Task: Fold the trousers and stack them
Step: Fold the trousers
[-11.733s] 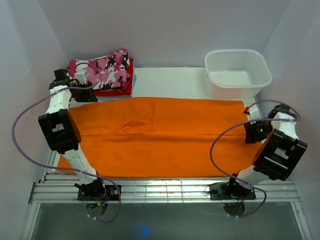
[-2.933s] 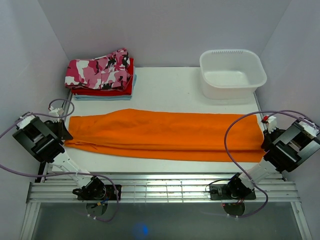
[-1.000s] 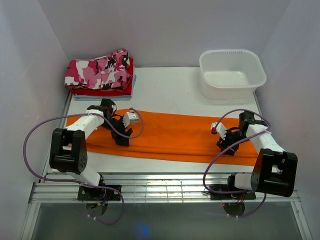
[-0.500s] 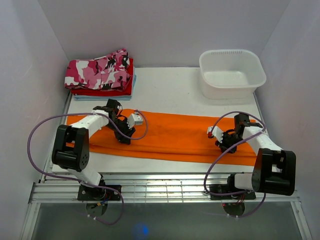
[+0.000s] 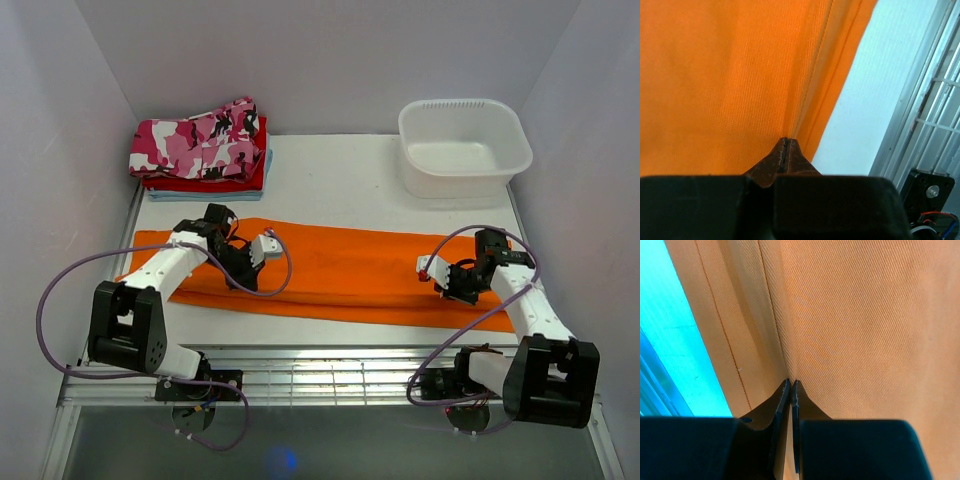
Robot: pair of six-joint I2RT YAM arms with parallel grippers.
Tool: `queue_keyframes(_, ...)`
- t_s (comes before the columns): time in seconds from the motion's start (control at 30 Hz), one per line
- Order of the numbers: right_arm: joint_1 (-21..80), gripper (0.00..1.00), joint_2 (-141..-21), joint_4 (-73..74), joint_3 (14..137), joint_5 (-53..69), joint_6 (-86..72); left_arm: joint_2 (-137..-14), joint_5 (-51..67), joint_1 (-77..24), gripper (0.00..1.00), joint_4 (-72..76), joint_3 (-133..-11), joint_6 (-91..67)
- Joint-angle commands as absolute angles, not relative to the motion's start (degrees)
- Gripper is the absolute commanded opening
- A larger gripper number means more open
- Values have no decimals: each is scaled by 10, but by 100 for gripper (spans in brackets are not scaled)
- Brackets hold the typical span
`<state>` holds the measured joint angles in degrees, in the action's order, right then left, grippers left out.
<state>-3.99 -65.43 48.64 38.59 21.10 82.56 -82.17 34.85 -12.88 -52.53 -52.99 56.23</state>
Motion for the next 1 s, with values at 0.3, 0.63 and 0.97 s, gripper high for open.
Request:
queue_keyframes(0.3,-37,8,-561,520,278,160,956,-777,328,-134,0,-539,-427,605)
queue_keyframes(0.63,-37,8,-437,466,170,119,1057,-785,255,-134,0,-437,-352,592)
queue_keyframes(0.97,-37,14,-372,475,232,157,1045,-787,233,-134,0,-415,-355,570)
